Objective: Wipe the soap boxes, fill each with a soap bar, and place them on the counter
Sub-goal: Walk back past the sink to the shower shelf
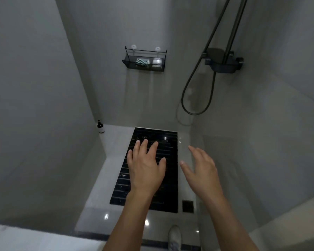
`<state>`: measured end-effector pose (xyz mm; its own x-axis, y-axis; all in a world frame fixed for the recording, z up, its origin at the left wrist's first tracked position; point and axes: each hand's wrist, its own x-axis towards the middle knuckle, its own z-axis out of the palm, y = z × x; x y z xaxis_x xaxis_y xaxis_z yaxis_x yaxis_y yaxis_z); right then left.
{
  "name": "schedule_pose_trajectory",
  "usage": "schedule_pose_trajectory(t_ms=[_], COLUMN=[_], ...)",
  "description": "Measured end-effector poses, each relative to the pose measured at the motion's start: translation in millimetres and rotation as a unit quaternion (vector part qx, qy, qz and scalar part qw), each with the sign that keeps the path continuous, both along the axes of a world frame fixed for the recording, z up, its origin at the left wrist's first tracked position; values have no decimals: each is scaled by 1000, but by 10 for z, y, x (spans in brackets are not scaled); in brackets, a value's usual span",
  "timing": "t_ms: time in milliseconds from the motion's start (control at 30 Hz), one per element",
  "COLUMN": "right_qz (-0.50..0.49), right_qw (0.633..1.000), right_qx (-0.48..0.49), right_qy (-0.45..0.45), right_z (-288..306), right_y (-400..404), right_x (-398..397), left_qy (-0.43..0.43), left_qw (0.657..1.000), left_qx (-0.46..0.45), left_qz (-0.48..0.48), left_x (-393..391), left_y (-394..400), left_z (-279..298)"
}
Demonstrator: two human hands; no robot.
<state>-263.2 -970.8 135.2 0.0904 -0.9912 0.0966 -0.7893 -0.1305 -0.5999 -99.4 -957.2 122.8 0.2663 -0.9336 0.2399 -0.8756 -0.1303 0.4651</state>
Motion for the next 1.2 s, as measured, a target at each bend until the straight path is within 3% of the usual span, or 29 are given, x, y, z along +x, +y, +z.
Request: schedule_pose_trajectory(t_ms=[500, 733, 1200], right_qz=[52, 76, 35], right_qw=[998, 997, 999], right_qx=[-6, 3, -13], right_qy=[-24, -24, -33], right_z=[120, 94, 95], right_y=[-2778, -3714, -5631], right_x=[319, 516, 1452], left_qy=[-4, 5, 3], left_qw=[998, 997, 999], left_qx=[17, 38, 19], left_qz=[55, 71, 32], left_x=[227, 394, 1475], left_y=[-2629, -3436, -5606], left_z=[224, 242, 169])
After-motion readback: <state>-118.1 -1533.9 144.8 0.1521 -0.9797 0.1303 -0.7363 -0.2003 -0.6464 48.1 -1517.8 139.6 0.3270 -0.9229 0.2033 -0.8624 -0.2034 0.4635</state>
